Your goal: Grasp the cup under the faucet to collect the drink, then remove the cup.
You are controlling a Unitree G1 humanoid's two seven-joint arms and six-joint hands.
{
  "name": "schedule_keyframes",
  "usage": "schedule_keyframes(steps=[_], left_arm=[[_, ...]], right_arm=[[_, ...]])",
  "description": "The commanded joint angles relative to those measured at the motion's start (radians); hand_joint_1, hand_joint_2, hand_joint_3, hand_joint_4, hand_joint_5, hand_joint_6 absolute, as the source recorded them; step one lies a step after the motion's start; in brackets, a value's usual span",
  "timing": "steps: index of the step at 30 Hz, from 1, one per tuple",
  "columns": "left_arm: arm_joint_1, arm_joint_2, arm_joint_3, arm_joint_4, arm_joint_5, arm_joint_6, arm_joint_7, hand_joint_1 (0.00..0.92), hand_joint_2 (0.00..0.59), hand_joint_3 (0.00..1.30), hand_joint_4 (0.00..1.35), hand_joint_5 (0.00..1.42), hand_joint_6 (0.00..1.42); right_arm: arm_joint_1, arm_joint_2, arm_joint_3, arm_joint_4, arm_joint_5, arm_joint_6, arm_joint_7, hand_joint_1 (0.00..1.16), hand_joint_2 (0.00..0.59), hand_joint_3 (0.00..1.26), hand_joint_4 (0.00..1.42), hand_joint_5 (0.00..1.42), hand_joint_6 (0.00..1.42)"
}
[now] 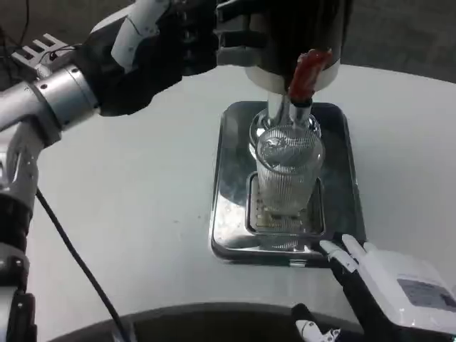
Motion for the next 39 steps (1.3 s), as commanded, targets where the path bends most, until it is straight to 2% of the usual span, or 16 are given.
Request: schedule_keyframes(steps=[1, 16, 29, 39], left_arm=[[-0.047, -0.022, -0.030, 0.034, 0.052, -0.017, -0.045, 0.000, 0.090, 0.09, 0.03, 0.19, 0.20], [-0.031, -0.019, -0.020, -0.021, 0.076, -0.014, -0.092, 0.000, 0.098, 0.17, 0.11, 0.23, 0.23], [-0.069, -0.076, -0.039, 0.024, 0.129, -0.043, -0.029, 0.000, 0.098, 0.17, 0.11, 0.24, 0.24], [-0.070, -0.106, -0.062, 0.075, 0.174, -0.086, -0.002, 0.000, 0.099, 0.19, 0.13, 0.25, 0.25]], right_arm=[[0.022, 0.051, 0.015, -0.012, -0.005, 0.005, -0.016, 0.39, 0.444, 0.11, 0.00, 0.00, 0.11], [0.040, 0.047, 0.018, -0.029, 0.004, 0.003, -0.016, 0.39, 0.444, 0.11, 0.00, 0.00, 0.11], [0.128, 0.048, 0.034, -0.093, 0.000, -0.011, -0.028, 0.39, 0.444, 0.11, 0.00, 0.00, 0.11], [0.121, 0.045, 0.029, -0.090, 0.010, -0.016, -0.020, 0.39, 0.444, 0.11, 0.00, 0.00, 0.11]])
